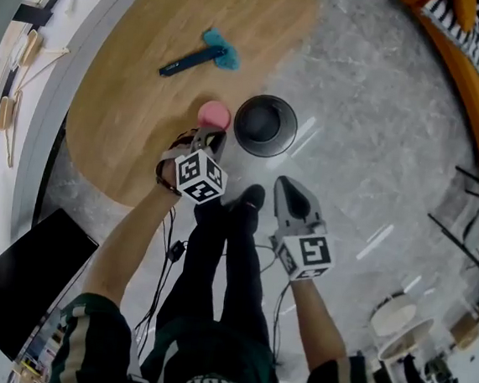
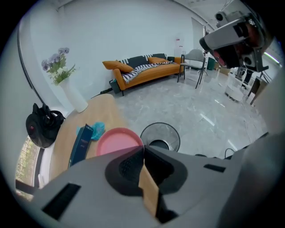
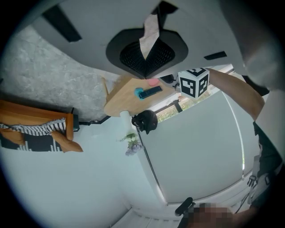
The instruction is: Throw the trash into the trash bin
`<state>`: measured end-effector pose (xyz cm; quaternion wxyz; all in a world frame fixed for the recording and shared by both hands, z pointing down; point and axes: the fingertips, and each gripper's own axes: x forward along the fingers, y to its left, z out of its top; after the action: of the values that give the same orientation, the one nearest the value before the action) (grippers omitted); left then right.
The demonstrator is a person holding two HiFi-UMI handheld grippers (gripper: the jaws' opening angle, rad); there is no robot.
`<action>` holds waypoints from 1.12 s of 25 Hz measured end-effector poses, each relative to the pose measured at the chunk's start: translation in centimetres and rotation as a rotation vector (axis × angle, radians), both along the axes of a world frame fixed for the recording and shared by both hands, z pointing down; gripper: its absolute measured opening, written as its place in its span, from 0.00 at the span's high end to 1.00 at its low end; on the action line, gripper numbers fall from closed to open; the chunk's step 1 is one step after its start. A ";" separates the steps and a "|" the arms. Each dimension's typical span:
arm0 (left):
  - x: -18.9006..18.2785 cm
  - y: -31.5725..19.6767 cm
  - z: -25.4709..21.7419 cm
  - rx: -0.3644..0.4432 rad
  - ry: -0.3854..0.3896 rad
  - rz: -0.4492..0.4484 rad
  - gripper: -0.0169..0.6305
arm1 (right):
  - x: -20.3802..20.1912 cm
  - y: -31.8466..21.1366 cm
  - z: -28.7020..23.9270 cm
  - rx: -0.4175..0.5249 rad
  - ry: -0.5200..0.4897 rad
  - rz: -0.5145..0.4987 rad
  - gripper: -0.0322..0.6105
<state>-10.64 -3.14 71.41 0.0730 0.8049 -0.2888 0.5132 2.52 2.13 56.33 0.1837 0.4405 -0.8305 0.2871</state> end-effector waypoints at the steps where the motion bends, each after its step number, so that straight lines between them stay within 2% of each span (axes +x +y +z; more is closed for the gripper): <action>1: 1.2 0.0 0.0 0.000 0.012 0.004 0.96 | 1.0 0.0 0.3 0.008 0.007 0.017 0.95; 4: 4.5 0.1 0.7 0.000 0.027 0.020 0.96 | 3.8 0.4 1.2 0.031 0.031 0.054 0.95; 9: 8.9 0.6 3.0 -0.019 0.041 0.052 0.96 | 7.4 1.6 3.1 0.003 0.039 0.135 0.95; 16: 13.4 1.4 9.7 -0.053 0.015 0.097 0.96 | 11.6 2.6 7.3 0.016 0.036 0.214 0.95; 23: 15.8 2.4 18.2 -0.140 -0.039 0.127 0.96 | 15.4 3.7 11.7 0.006 0.051 0.269 0.95; 28: 15.9 3.1 22.5 -0.192 -0.068 0.077 0.96 | 16.4 4.2 13.6 -0.006 0.041 0.282 0.95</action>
<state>5.25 -0.03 93.87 0.1202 0.7868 -0.2094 0.5681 18.87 6.35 69.97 0.1596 0.5582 -0.7555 0.3035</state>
